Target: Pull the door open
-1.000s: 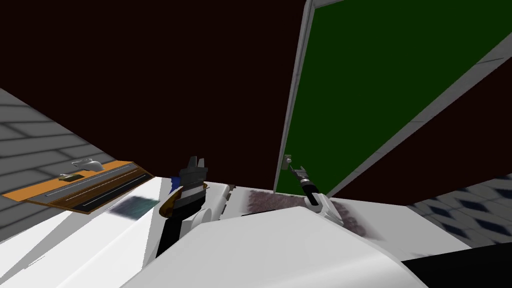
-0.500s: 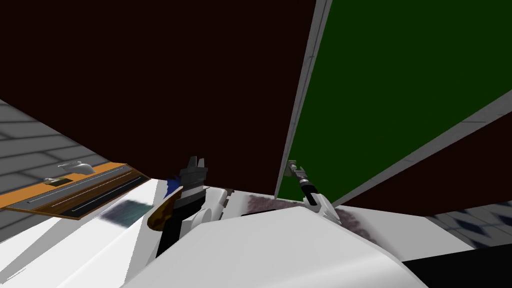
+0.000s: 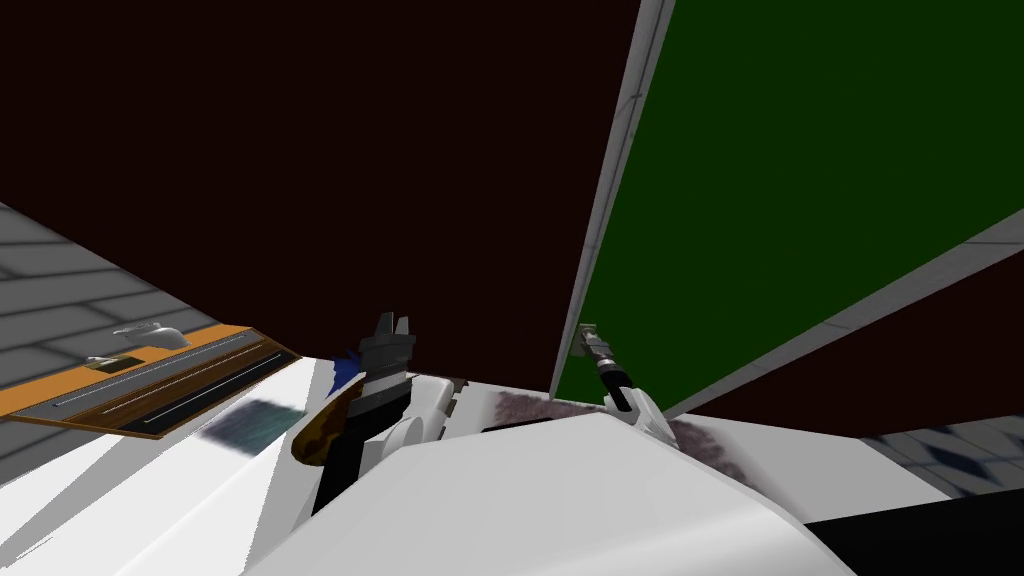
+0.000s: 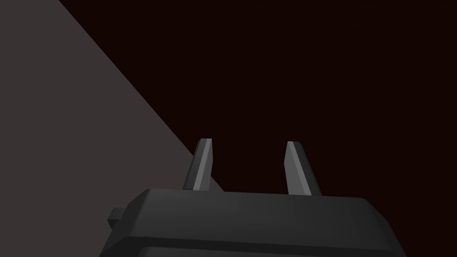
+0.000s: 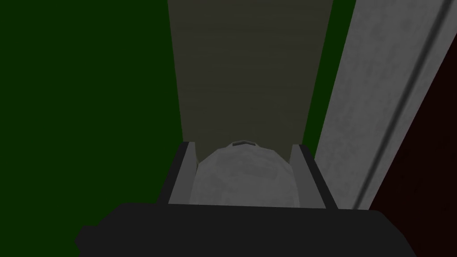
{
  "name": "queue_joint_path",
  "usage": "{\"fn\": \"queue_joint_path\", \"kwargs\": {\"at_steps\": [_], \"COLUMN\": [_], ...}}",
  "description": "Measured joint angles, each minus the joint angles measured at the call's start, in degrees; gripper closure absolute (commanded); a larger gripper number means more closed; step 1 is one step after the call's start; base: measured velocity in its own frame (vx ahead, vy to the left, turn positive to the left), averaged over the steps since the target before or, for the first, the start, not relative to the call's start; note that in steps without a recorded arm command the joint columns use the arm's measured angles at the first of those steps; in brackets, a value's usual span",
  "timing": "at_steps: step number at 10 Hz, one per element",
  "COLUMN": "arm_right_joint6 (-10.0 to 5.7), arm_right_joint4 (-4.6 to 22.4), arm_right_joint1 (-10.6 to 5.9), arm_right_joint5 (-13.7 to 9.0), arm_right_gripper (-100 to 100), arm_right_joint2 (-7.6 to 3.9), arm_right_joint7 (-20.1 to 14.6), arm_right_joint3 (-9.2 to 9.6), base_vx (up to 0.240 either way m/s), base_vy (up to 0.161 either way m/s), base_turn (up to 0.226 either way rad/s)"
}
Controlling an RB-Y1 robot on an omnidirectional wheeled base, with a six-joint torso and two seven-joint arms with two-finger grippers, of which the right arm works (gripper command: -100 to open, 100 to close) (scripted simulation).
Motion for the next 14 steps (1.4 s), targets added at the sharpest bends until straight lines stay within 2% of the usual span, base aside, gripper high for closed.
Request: {"fn": "queue_joint_path", "kwargs": {"at_steps": [3,4,7,10,14], "arm_right_joint6": [0.01,0.06,0.39,0.54,1.46], "arm_right_joint4": [0.1,0.3,0.8,2.3,2.3], "arm_right_joint1": [0.06,-0.10,-0.67,-1.81,-2.14], "arm_right_joint5": [0.0,-0.8,-3.7,-7.7,-11.6], "arm_right_gripper": [100,100,100,100,100], "arm_right_joint2": [0.04,-0.17,-0.75,-1.35,-2.18], "arm_right_joint7": [0.0,-0.8,-4.5,-8.7,-14.3], "arm_right_joint3": [0.03,0.29,1.39,2.50,4.42], "base_vx": [-0.014,-0.071,-0.084,-0.084,-0.058], "base_vy": [-0.001,-0.003,-0.001,-0.015,-0.007], "base_turn": [0.005,0.017,0.013,0.017,0.013]}}
